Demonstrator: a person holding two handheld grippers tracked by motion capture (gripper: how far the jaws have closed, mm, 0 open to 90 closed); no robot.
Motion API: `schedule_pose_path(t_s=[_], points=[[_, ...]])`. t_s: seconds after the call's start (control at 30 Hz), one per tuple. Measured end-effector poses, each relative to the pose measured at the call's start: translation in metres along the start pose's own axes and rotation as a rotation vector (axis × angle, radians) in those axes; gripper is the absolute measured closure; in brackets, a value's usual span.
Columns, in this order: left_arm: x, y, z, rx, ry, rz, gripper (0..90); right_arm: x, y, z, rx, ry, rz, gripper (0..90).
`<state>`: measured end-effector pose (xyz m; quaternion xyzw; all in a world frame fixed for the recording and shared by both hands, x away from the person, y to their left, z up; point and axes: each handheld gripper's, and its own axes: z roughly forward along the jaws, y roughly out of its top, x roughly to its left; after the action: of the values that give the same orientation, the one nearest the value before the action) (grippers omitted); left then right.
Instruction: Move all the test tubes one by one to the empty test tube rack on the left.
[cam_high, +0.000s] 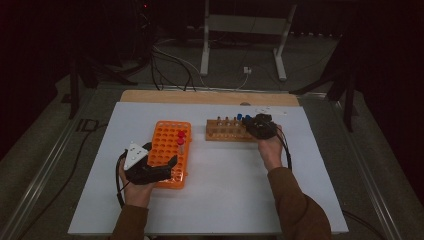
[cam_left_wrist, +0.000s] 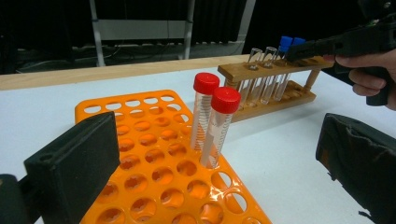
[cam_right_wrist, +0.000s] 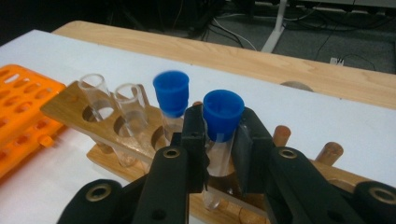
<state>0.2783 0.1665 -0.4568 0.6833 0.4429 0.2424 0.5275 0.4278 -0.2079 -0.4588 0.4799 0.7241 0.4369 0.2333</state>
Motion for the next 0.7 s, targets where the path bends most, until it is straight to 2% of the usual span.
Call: schedule_pose_path(t_s=[0.13, 0.2, 0.33, 0.57, 0.7], points=[[0.001, 0.0, 0.0, 0.001, -0.001, -0.007, 0.5, 0.002, 0.005, -0.006, -0.022, -0.004, -0.011, 76.4], [0.001, -0.001, 0.001, 0.007, 0.002, 0.001, 0.5, 0.003, 0.009, -0.011, -0.033, -0.003, 0.003, 76.4], [0.0, -0.001, 0.003, 0.014, 0.005, 0.003, 0.5, 0.005, 0.017, -0.022, -0.054, -0.021, -0.016, 76.4], [-0.001, -0.004, 0.005, 0.018, 0.015, 0.012, 0.5, 0.006, 0.03, -0.039, -0.095, -0.012, -0.036, 76.4], [0.0, -0.003, 0.005, 0.016, 0.014, 0.016, 0.5, 0.007, 0.037, -0.049, -0.113, -0.003, -0.024, 76.4]])
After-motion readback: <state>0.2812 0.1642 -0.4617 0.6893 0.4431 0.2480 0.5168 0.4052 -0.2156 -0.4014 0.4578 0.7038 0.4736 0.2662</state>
